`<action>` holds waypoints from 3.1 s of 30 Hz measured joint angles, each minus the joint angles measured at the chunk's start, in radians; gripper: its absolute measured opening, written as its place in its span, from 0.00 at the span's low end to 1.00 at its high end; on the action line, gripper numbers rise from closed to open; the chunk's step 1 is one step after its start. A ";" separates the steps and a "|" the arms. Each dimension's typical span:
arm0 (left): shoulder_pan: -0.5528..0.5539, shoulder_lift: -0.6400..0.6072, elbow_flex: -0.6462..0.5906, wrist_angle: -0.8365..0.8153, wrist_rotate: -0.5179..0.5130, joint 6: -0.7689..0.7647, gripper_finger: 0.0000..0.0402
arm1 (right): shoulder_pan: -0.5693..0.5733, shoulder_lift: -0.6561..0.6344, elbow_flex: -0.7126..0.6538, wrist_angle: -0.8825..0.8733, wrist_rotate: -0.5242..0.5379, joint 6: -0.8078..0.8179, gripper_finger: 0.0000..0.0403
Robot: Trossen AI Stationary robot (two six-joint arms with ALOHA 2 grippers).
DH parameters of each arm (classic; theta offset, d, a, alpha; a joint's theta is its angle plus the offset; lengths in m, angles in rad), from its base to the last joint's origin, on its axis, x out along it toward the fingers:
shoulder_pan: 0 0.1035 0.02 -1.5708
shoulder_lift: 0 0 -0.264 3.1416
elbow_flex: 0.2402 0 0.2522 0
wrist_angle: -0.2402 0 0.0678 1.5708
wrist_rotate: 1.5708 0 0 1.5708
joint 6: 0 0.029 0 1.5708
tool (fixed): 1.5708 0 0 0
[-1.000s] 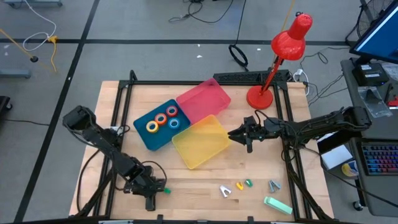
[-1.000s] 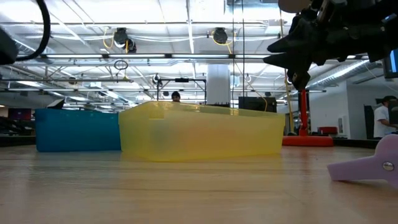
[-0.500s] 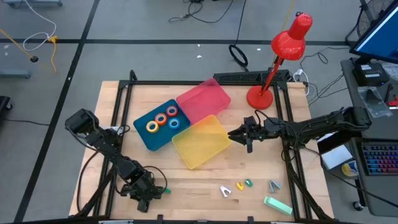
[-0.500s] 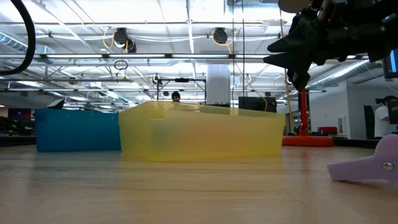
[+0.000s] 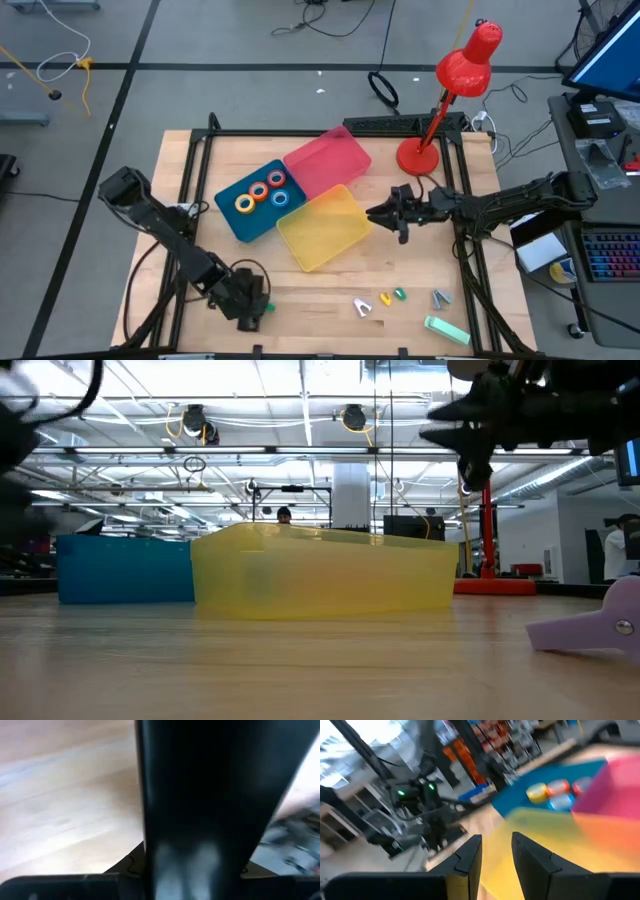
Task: Pick and place Stapler, Stapler remover, tape
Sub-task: Put the black stapler into the pink bin
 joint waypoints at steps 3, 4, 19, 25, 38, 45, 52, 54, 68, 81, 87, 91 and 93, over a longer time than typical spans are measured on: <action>0.030 -0.055 0.027 0.001 -0.120 0.123 0.31 | 0.005 0.000 0.001 0.102 -0.022 -0.039 0.24; 0.045 -0.067 0.039 -0.002 -0.145 0.174 0.31 | 0.011 0.000 0.001 0.138 -0.026 -0.063 0.24; 0.261 -0.097 0.383 -0.348 -0.121 0.820 0.31 | 0.143 0.208 0.504 -0.340 -0.064 -0.464 0.24; 0.281 -0.097 0.428 -0.435 -0.126 0.892 0.31 | 0.143 0.330 0.702 -0.554 -0.122 -0.483 0.27; 0.271 -0.097 0.428 -0.492 -0.125 0.972 0.31 | 0.135 0.456 0.897 -0.605 -0.126 -0.503 0.57; 0.273 -0.097 0.428 -0.519 -0.142 1.018 0.31 | 0.120 0.568 0.997 -0.638 -0.128 -0.498 0.67; 0.273 -0.097 0.428 -0.554 -0.158 1.047 0.31 | 0.081 0.653 1.107 -0.720 -0.132 -0.498 0.70; 0.273 -0.097 0.428 -0.551 -0.159 1.059 0.31 | 0.075 0.679 1.143 -0.752 -0.148 -0.500 0.70; 0.273 -0.097 0.428 -0.581 -0.153 1.085 0.31 | 0.050 0.804 1.265 -0.818 -0.244 -0.491 0.70; 0.287 -0.097 0.428 -0.602 -0.138 1.144 0.31 | 0.041 0.818 1.292 -0.810 -0.294 -0.438 0.70; 0.312 -0.097 0.428 -0.602 -0.122 1.197 0.31 | 0.052 0.833 1.292 -0.808 -0.295 -0.428 0.70; 0.334 -0.097 0.428 -0.601 -0.104 1.238 0.31 | 0.051 0.836 1.291 -0.809 -0.293 -0.421 0.70; 0.345 -0.097 0.428 -0.601 -0.099 1.258 0.31 | 0.051 0.848 1.294 -0.790 -0.291 -0.418 0.70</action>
